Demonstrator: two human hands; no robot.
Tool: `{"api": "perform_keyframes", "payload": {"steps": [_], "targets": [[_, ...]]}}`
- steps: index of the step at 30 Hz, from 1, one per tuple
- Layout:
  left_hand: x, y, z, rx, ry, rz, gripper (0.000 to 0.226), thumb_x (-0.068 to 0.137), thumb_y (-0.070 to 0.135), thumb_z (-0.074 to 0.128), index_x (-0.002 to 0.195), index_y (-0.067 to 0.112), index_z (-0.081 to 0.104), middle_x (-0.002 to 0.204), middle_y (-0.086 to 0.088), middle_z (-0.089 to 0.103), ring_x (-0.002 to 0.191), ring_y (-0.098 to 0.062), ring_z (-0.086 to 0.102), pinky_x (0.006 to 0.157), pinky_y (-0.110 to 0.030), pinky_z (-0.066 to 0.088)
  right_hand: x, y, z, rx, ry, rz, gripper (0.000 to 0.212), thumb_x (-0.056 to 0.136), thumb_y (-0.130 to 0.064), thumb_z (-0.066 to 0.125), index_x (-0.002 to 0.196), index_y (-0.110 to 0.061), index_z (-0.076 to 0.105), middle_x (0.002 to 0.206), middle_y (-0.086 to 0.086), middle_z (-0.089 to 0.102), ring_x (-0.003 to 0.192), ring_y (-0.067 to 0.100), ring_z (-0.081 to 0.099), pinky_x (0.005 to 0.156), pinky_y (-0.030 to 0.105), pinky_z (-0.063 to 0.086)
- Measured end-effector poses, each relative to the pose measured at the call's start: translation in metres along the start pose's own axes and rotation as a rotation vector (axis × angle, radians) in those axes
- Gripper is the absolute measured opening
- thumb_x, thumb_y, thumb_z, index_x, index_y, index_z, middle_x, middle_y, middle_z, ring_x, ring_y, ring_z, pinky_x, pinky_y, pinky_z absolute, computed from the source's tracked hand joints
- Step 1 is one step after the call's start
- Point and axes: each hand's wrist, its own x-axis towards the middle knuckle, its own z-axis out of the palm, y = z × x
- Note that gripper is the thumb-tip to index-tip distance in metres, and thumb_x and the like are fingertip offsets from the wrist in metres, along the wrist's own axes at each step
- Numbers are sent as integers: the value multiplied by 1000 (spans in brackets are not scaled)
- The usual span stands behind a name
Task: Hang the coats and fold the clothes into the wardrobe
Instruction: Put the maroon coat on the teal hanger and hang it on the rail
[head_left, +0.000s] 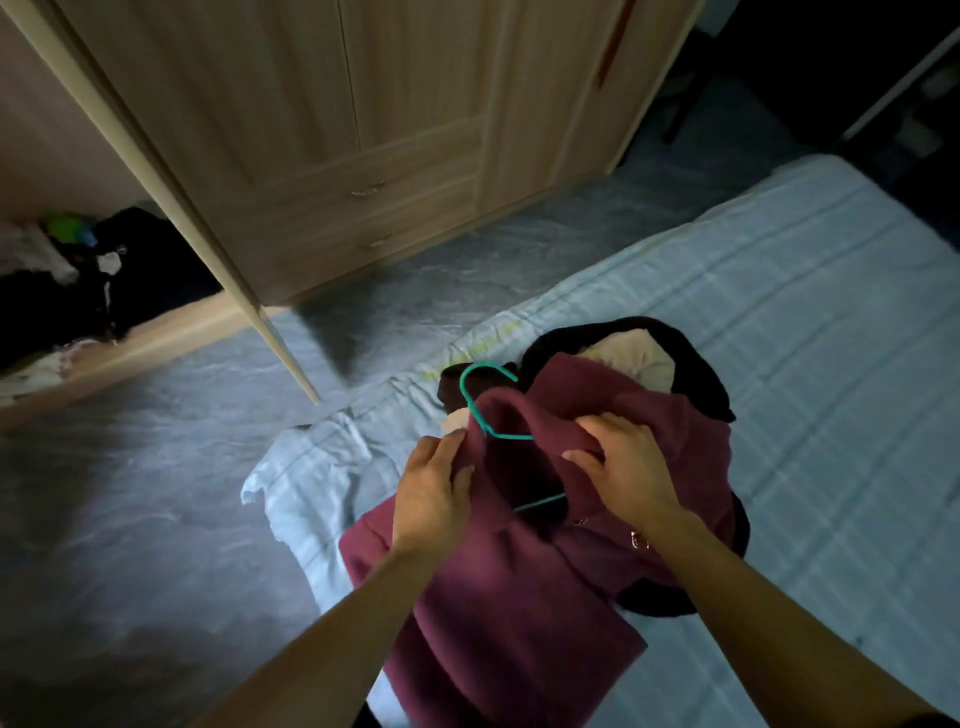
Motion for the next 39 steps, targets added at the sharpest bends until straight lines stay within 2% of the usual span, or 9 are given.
{"api": "perform_keyframes", "payload": {"steps": [4,8,15,20,24,26,31,36,39], "targets": [[-2,43,-30,63,-7,173,47,86,6,65,132,13,60,117,-6,59,108,-27,57,100,-35,47,-38,-7,-43,163,96,80,38,87,-37,73,118,-16,67,106,5,69,96,27,67,87,47,53],[-7,82,-57,102,-15,342,46,85,5,67,130,13,62,114,-6,60,105,-26,57,98,-32,45,-76,-19,-80,264,208,147,38,87,-37,73,118,-16,68,106,3,69,95,21,66,86,40,54],[-16,141,-83,163,-131,645,46,84,8,67,129,18,62,107,-5,58,97,-25,56,90,-38,49,-161,-45,-122,304,452,376,30,85,-32,77,111,-19,71,95,1,67,85,20,63,77,30,44],[-41,162,-101,98,-220,862,47,83,6,67,128,19,63,104,-5,59,94,-25,57,88,-41,50,-231,-79,-132,293,578,560,24,83,-28,78,104,-20,73,89,2,72,83,22,65,75,32,46],[-56,163,-119,75,-274,1033,44,85,10,64,128,19,64,106,-6,59,95,-28,57,86,-44,50,-281,-134,-124,262,697,663,18,82,-26,79,98,-19,73,77,-6,65,73,14,56,67,15,36],[-68,160,-124,75,-286,1103,43,84,6,66,126,17,66,107,-7,60,94,-28,57,84,-43,50,-305,-162,-113,275,763,725,13,82,-25,79,91,-19,72,72,-11,60,69,11,54,65,11,34],[-113,158,-143,8,-315,1207,41,81,2,69,120,15,69,101,-5,60,89,-22,55,79,-36,48,-358,-204,-102,305,812,812,10,83,-25,78,87,-20,71,72,-8,64,71,15,60,67,32,45],[-146,169,-158,25,-332,1247,42,86,6,66,125,20,64,104,-2,56,95,-23,55,80,-46,51,-396,-222,-118,261,888,810,12,81,-27,80,85,-22,70,72,-7,65,71,15,60,69,34,46],[-168,180,-171,41,-328,1284,44,88,8,65,129,23,60,109,0,56,100,-23,56,85,-46,50,-420,-228,-130,250,939,762,11,80,-28,80,87,-23,72,75,-6,67,73,14,60,72,35,49]]}}
